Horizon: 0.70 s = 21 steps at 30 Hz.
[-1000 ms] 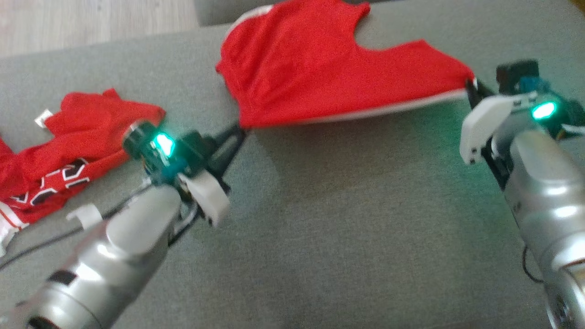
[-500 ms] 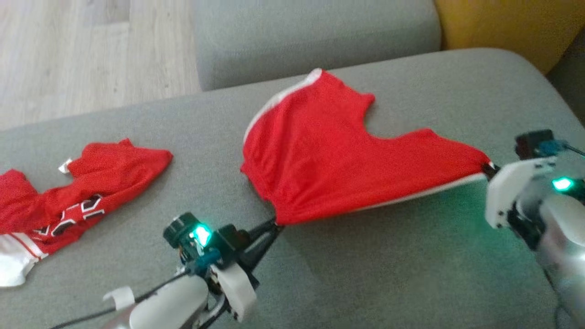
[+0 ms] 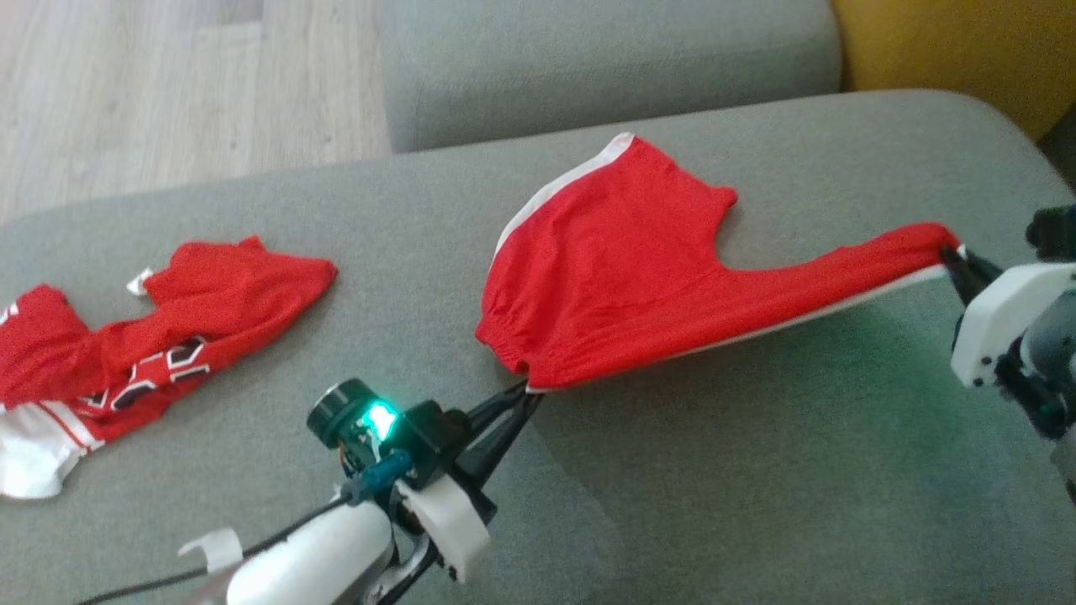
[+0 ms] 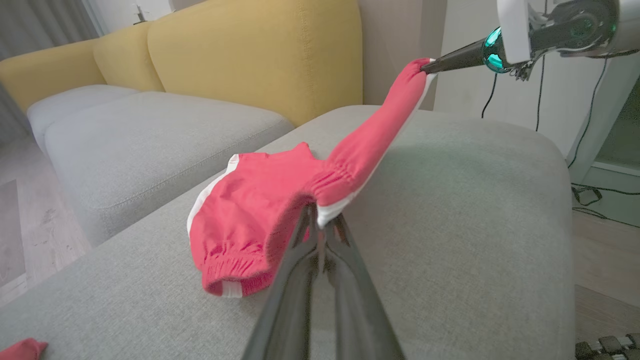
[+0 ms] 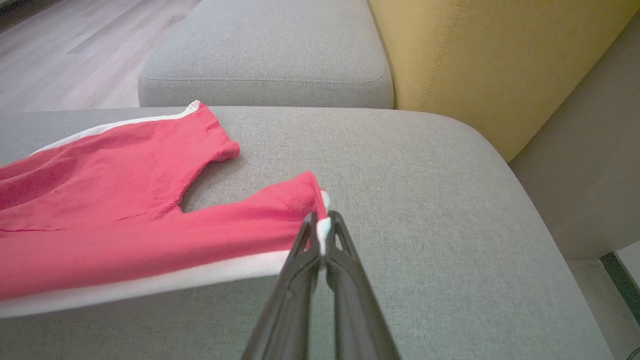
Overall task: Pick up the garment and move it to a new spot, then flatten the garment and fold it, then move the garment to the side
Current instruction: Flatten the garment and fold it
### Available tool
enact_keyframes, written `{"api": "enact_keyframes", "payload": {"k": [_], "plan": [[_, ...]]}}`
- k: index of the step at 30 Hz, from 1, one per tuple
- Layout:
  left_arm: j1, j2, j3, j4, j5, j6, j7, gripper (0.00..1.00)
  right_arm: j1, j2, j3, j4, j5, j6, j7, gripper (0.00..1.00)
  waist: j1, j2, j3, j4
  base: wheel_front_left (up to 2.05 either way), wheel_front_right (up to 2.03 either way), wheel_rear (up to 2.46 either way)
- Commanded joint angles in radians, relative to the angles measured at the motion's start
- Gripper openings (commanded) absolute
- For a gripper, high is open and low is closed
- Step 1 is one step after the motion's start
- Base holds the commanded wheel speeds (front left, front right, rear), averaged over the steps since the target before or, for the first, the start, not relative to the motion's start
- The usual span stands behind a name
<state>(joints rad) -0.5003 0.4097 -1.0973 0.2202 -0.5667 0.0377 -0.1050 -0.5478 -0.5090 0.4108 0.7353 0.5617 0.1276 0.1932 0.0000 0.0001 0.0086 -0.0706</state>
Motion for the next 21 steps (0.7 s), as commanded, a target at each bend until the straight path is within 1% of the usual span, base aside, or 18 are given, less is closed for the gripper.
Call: {"api": "enact_keyframes", "payload": {"k": [1,7,10,17,21], "plan": [[-0.063,0.032,0.057,-0.022,-0.007,0.011,0.005,0.0,-0.038,-0.024,-0.023,-0.027,-0.023,0.003,-0.012,0.0,0.0,-0.0001,0.029,0.017,0.0,0.0,0.0],[-0.132,0.017,0.082,0.007,-0.01,0.011,0.017,0.0,-0.117,0.018,-0.097,-0.047,-0.125,0.003,-0.013,0.0,0.0,-0.0001,0.104,0.062,0.0,0.0,0.0],[-0.181,-0.006,0.09,0.051,-0.009,0.003,0.019,0.0,-0.181,0.047,-0.115,-0.04,-0.185,0.003,-0.006,0.0,0.0,-0.0001,0.155,0.099,0.0,0.0,0.0],[-0.26,-0.048,0.076,0.13,0.016,-0.023,0.016,0.0,-0.319,0.091,-0.086,0.032,-0.274,0.003,0.024,0.0,0.0,-0.0001,0.238,0.155,0.0,0.0,0.0],[-0.309,-0.082,0.07,0.173,0.029,-0.036,0.006,0.0,-0.388,0.102,-0.055,0.092,-0.32,0.003,0.026,0.0,0.0,-0.0001,0.287,0.192,0.0,0.0,0.0]]}}
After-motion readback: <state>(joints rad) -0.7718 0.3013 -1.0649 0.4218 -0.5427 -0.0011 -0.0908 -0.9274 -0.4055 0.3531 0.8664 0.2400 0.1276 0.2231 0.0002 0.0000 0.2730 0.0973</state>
